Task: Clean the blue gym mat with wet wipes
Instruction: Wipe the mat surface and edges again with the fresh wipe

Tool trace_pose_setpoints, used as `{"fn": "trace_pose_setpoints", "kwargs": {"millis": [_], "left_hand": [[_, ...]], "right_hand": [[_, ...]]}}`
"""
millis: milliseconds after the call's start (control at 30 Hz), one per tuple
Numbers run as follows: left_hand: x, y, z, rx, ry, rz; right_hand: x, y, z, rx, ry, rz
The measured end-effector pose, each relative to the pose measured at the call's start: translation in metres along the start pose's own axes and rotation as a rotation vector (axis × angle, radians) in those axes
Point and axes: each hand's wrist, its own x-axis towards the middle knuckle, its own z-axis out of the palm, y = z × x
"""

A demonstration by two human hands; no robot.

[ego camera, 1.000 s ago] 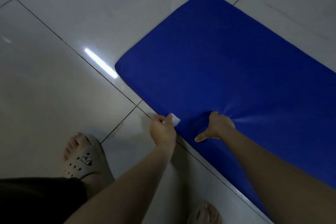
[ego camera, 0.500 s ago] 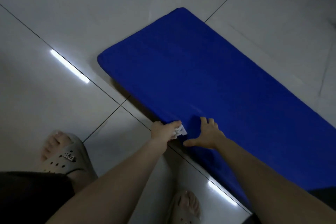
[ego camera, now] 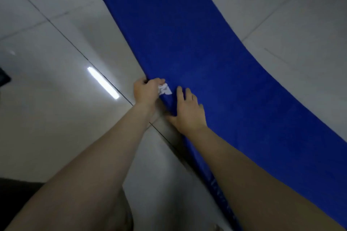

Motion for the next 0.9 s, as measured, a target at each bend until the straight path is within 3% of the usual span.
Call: {"fn": "trace_pose_setpoints", "kwargs": {"millis": [167, 233, 500, 733, 900], "left_hand": [[0.052, -0.011, -0.044, -0.002, 0.07, -0.085], [0.063, -0.031, -0.052, 0.036, 0.098, -0.132], [0.085, -0.074, -0.068, 0.178, 0.172, -0.169], [0.062, -0.068, -0.05, 0.066, 0.319, 0.037], [0.073, -0.044, -0.046, -0.059, 0.346, 0.076]], "right_hand": [[-0.054, 0.021, 0.066, -0.106, -0.368, 0.21], [-0.067, 0.036, 0.082, -0.097, -0.38, 0.244], [-0.057, 0.039, 0.102, -0.256, -0.37, 0.002], [-0.081, 0.041, 0.081, -0.141, -0.21, -0.01], [-0.06, 0.04, 0.054, -0.009, 0.196, -0.081]]}}
